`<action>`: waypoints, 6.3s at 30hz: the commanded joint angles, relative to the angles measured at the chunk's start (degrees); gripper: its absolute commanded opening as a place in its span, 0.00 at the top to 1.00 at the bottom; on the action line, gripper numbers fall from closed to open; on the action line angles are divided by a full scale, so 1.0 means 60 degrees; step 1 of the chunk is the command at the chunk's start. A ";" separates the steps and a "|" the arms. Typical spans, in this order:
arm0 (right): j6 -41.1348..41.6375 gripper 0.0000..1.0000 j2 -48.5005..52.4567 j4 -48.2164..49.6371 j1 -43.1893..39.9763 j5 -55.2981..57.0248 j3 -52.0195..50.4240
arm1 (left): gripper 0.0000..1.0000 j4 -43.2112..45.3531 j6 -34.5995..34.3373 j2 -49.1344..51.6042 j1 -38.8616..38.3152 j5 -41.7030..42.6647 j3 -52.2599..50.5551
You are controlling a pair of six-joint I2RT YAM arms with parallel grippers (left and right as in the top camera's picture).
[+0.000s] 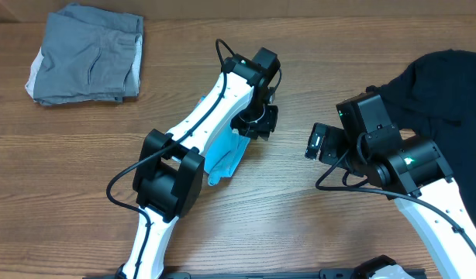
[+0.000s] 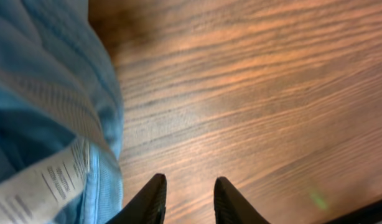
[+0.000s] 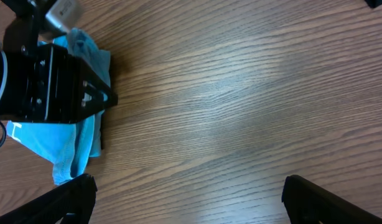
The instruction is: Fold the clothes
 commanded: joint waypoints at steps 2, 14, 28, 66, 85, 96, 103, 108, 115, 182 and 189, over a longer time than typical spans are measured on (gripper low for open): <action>0.0015 0.00 0.0004 0.0051 -0.0022 0.0098 0.0055 | 0.76 -0.0175 0.0222 0.0080 0.0080 -0.0073 -0.0022; 0.0015 0.00 0.0004 0.0051 -0.0022 0.0098 0.0055 | 0.39 -0.0499 0.0255 -0.0018 0.0594 -0.0925 0.0630; 0.0015 0.00 0.0004 0.0051 -0.0022 0.0098 0.0055 | 0.39 0.0710 0.0208 0.0113 0.0455 -0.0696 0.0259; 0.0015 0.00 0.0004 0.0051 -0.0022 0.0098 0.0055 | 0.69 0.1865 -0.0714 0.0601 -0.0415 -0.1421 -0.0353; 0.0015 0.00 0.0004 0.0051 -0.0022 0.0095 0.0055 | 0.12 -0.1009 0.0561 0.0594 -0.0645 -0.0215 0.1800; 0.0015 0.00 0.0004 0.0051 -0.0022 0.0095 0.0055 | 0.13 -0.3920 0.1202 0.0586 -0.0127 -0.2878 0.3464; 0.0015 0.00 0.0004 0.0051 -0.0022 0.0098 0.0055 | 0.14 -0.3920 0.1825 0.0503 0.0310 -0.2820 0.2481; 0.0015 0.00 0.0004 0.0051 -0.0022 0.0098 0.0055 | 0.17 -0.3916 0.1774 0.0503 0.0397 -0.3067 0.1381; 0.0015 0.00 0.0004 0.0051 -0.0022 0.0098 0.0055 | 0.18 -0.3916 0.1530 0.0503 0.0273 -0.3060 0.0616; 0.0015 0.00 0.0004 0.0051 -0.0022 0.0095 0.0055 | 0.34 -0.2393 0.0306 0.0488 0.0211 -0.0040 0.1410; 0.0015 0.00 0.0004 0.0051 -0.0022 0.0098 0.0058 | 0.39 -0.3071 0.0823 0.0488 0.2371 -0.1694 0.1410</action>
